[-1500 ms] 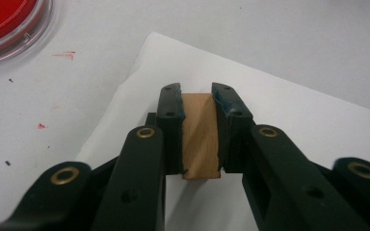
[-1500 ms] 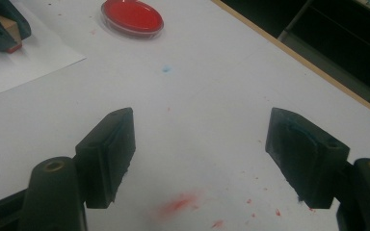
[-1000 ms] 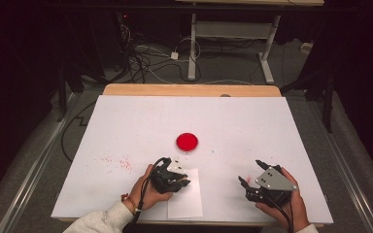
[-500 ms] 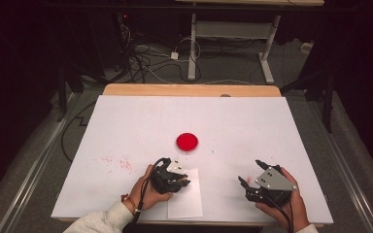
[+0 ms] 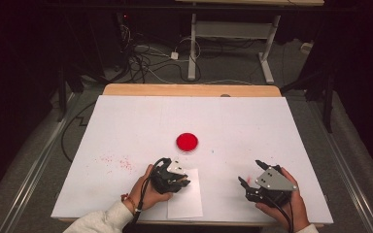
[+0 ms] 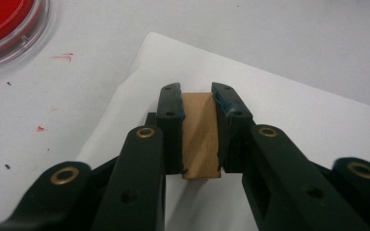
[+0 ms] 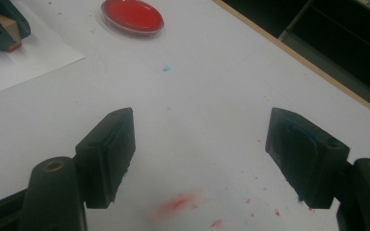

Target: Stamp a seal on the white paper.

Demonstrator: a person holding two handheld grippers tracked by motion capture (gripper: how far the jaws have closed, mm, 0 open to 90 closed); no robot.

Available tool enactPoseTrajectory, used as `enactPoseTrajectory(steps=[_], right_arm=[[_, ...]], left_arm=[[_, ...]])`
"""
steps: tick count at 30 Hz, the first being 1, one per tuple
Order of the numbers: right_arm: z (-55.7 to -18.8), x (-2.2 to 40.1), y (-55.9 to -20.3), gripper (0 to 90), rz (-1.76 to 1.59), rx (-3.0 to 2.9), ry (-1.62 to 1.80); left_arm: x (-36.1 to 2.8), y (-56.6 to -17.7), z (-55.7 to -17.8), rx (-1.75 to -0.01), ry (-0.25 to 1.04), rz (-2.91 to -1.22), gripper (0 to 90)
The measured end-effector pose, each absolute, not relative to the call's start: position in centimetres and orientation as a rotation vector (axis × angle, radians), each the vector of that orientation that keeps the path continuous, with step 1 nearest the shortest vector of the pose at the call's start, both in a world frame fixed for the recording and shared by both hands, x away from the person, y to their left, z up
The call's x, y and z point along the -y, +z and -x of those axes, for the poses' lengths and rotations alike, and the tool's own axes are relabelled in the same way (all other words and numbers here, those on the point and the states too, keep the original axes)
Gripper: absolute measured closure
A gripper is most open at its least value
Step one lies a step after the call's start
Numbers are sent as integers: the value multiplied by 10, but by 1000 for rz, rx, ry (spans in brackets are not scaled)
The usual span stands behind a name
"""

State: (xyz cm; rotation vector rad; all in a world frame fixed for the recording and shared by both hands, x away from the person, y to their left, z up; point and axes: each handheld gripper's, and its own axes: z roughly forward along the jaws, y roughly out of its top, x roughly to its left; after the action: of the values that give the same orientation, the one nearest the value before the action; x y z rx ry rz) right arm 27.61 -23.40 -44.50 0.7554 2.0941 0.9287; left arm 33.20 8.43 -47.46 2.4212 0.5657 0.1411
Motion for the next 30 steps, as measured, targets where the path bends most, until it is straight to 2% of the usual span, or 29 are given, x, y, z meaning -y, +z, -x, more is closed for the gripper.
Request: enactPoseTrajectory(steps=[10,30], right_arm=[[-276,234,-444,261,-756,-2091,937],[-277,234,-442,261,-759,-2082,947]], left_arm=[[-86,-468,-332,-577,126,-2388,739],[-114,-435,-330,-594,204,-2298,738]])
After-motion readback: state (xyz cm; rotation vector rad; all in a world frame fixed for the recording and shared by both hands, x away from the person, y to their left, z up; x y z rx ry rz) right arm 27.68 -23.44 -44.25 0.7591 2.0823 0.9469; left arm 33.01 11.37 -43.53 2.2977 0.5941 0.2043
